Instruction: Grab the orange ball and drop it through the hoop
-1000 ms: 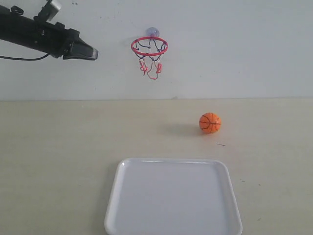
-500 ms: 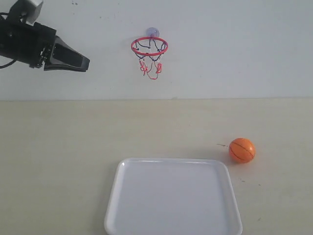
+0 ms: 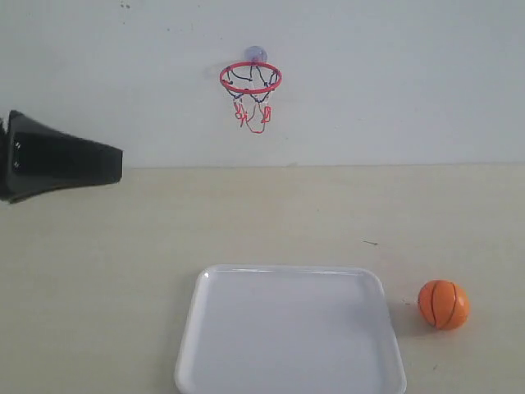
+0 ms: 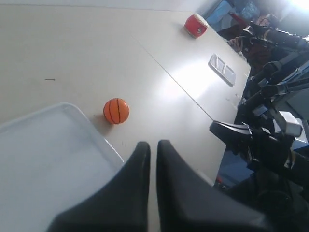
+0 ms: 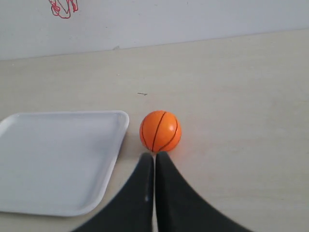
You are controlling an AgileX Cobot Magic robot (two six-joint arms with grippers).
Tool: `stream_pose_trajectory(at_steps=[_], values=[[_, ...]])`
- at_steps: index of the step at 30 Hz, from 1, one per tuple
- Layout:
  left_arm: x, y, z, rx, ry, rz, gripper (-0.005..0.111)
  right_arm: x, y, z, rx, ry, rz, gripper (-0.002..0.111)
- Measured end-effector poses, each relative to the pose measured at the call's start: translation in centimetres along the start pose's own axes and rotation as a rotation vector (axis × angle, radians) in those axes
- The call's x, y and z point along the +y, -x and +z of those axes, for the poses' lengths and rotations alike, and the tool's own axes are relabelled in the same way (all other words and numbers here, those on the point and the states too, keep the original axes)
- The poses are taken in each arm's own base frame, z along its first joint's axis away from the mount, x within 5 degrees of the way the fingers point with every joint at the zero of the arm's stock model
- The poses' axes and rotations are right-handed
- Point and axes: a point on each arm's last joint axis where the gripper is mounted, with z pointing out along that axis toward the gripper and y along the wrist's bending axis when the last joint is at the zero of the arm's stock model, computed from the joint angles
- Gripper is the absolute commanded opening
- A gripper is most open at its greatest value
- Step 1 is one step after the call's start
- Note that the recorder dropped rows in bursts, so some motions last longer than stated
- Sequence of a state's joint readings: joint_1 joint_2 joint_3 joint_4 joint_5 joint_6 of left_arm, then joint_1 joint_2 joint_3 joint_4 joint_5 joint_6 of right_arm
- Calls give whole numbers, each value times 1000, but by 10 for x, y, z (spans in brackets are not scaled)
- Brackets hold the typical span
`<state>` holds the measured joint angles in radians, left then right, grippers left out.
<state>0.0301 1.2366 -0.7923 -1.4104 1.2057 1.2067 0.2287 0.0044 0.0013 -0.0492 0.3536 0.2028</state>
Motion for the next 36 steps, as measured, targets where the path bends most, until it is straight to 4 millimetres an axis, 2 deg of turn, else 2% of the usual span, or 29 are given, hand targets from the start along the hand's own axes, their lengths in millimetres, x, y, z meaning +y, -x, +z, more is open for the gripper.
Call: stream_pose_trajectory(at_steps=[9,16,25,36], values=[[-61,-65,-25,-129,24,95,4,0,0,0,0,0,0,0],[-96,-95,-40,-226,33,246,4,0,0,0,0,0,0,0],[-120,-109,-49,-278,15,376,4,0,0,0,0,0,0,0],[-122,-110,-50,-282,14,387,4,0,0,0,0,0,0,0]])
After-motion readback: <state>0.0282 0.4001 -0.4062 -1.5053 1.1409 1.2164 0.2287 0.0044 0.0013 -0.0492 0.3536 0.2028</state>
